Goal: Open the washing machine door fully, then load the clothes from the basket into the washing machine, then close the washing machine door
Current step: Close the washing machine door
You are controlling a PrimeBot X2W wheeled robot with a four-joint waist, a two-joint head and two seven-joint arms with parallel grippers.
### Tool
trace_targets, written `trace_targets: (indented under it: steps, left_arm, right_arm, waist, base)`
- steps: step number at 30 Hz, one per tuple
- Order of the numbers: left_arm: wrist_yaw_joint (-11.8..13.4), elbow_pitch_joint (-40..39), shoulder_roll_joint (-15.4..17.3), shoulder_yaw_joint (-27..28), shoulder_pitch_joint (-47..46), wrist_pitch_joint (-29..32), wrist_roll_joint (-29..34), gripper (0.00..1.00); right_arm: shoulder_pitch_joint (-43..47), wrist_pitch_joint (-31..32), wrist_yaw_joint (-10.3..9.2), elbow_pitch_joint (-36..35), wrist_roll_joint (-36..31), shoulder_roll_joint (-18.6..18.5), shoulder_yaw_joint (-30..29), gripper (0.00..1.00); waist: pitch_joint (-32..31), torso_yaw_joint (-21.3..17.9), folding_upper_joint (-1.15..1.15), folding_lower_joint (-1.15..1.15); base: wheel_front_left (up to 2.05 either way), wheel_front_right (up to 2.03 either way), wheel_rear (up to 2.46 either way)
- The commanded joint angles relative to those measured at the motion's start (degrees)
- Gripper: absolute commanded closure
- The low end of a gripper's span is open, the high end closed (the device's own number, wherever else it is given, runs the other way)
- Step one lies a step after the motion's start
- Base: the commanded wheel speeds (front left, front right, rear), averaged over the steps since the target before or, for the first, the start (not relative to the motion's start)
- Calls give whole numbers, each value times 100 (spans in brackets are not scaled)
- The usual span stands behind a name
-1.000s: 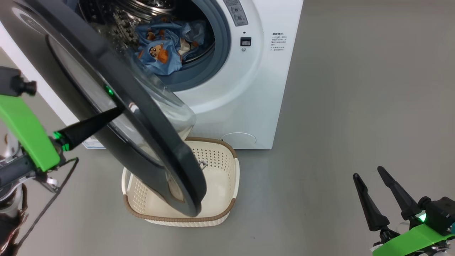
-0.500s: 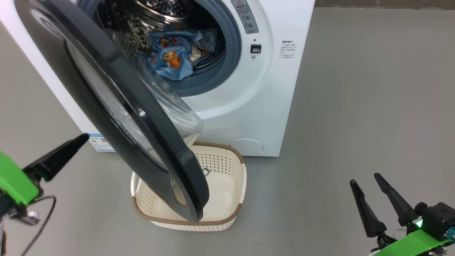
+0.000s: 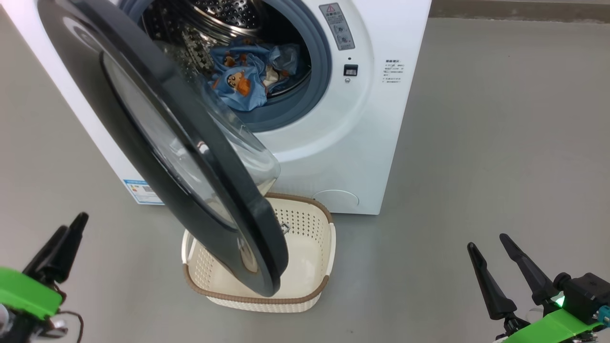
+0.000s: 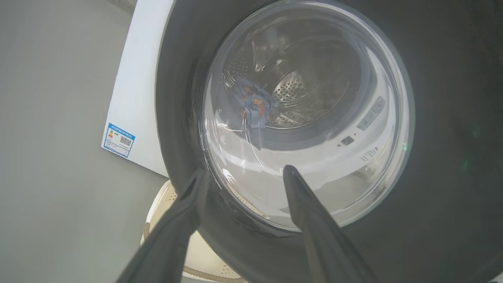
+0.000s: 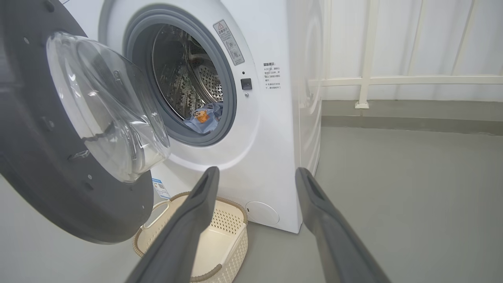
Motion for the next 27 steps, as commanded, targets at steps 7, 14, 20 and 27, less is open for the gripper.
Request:
trace_targets:
  steps: [7,14,20,27]
  left_arm:
    - [-21,110,259,-107,133,-1076,133,0]
    - [-21,386,380,-608,315,-2406,565,0]
    - [-21,676,314,-874,354,-2846,1215,0]
    - [-21,426,-258,-36,508,-2864,2919,0]
  right_arm:
    - [54,-47,25,-119,-15,-107,83,0]
    - [48,-47,25,-130,-12,-106,75,0]
    - [40,-47,25,-127,-15,-89,62,0]
    - [26,-47,25,-126,-23,-67,46,0]
  waist:
    - [0,50,0,0]
    - [31,93,0,0]
    - [41,122,0,0]
    - [36,130,0,0]
  base:
    - [0,0,0]
    - [0,0,0]
    - [0,0,0]
    - [0,0,0]
